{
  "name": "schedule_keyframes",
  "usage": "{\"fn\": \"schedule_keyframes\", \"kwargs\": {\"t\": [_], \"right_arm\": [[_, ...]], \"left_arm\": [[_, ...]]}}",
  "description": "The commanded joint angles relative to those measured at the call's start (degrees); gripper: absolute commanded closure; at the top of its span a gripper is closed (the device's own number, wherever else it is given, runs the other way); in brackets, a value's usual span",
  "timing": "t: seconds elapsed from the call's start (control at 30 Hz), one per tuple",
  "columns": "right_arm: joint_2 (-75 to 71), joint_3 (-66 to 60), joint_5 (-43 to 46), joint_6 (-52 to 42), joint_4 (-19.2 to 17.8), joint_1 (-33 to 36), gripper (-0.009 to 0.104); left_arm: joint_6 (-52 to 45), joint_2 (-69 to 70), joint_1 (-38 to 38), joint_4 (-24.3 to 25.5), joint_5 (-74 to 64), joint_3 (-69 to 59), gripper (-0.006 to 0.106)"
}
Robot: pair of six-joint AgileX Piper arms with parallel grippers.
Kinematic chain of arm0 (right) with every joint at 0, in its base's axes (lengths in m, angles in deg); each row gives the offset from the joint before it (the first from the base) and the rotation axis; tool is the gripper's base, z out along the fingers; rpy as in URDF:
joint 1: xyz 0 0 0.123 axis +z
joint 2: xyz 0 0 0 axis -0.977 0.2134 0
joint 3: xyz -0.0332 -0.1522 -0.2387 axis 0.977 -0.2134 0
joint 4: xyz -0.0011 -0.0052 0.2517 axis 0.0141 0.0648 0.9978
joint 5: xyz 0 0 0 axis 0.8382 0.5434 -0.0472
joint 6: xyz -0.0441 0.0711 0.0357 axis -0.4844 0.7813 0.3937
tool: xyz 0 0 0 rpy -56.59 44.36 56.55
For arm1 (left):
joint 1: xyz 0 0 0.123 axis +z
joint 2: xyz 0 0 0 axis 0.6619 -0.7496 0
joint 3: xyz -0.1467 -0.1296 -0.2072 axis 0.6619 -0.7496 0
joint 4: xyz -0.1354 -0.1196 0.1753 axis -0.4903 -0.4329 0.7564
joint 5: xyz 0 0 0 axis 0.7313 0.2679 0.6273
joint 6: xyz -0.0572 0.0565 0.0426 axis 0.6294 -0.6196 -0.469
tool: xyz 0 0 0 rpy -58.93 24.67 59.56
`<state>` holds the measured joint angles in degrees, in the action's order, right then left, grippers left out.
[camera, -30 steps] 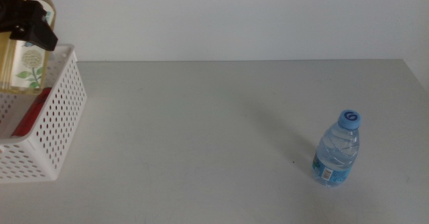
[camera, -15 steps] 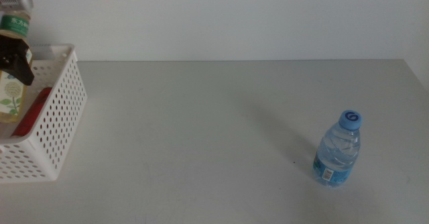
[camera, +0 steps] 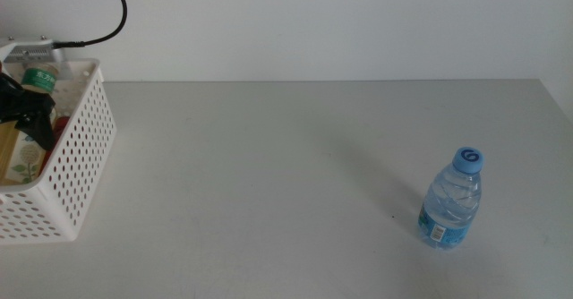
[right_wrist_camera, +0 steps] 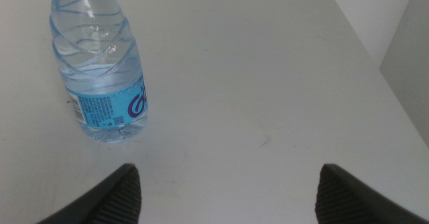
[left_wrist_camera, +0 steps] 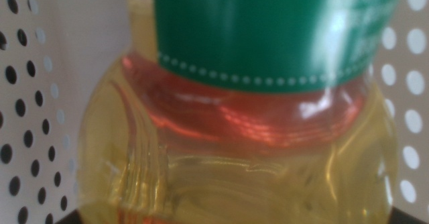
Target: Use arms to grab the bottles and put them into the dustbin to the left of the table.
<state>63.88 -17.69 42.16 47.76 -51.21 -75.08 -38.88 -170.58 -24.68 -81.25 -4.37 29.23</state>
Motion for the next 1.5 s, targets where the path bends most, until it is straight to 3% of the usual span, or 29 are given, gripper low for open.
{"fn": "schedule_keyframes", "kwargs": {"t": [0.0,0.17,0.2,0.27,0.5,0.77,1.1,1.27,1.47], "right_arm": [[-1.26,0.03,3.55,-0.73,-0.66,-0.3,0.028],[-1.26,0.03,3.55,-0.73,-0.66,-0.3,0.028],[-1.26,0.03,3.55,-0.73,-0.66,-0.3,0.028],[-1.26,0.03,3.55,-0.73,-0.66,-0.3,0.028],[-1.26,0.03,3.55,-0.73,-0.66,-0.3,0.028],[-1.26,0.03,3.55,-0.73,-0.66,-0.3,0.028],[-1.26,0.03,3.55,-0.73,-0.66,-0.3,0.028],[-1.26,0.03,3.55,-0.73,-0.66,-0.3,0.028],[-1.26,0.03,3.55,-0.73,-0.66,-0.3,0.028]], "left_arm": [[0.13,3.15,-0.08,-0.75,-1.43,2.07,0.072],[0.13,2.4,-0.08,-0.88,-2.16,2.07,0.033],[0.13,2.74,-0.08,-0.9,-2.93,2.13,0.019],[0.51,3.22,-0.08,-1.37,-3.71,2.18,0.006],[5.14,7.07,-1.14,-2.41,-4.33,2.26,0.009],[5.25,16.98,-7.26,-1.83,-2.35,2.16,0.017],[4.44,29.97,-11.85,-6.3,-1.89,2.16,0.017],[2.77,37.6,-19.67,-6.35,1.55,-1.11,0.017],[3.03,47.49,-33.18,-4.46,16.5,-18.65,0.017]]}}
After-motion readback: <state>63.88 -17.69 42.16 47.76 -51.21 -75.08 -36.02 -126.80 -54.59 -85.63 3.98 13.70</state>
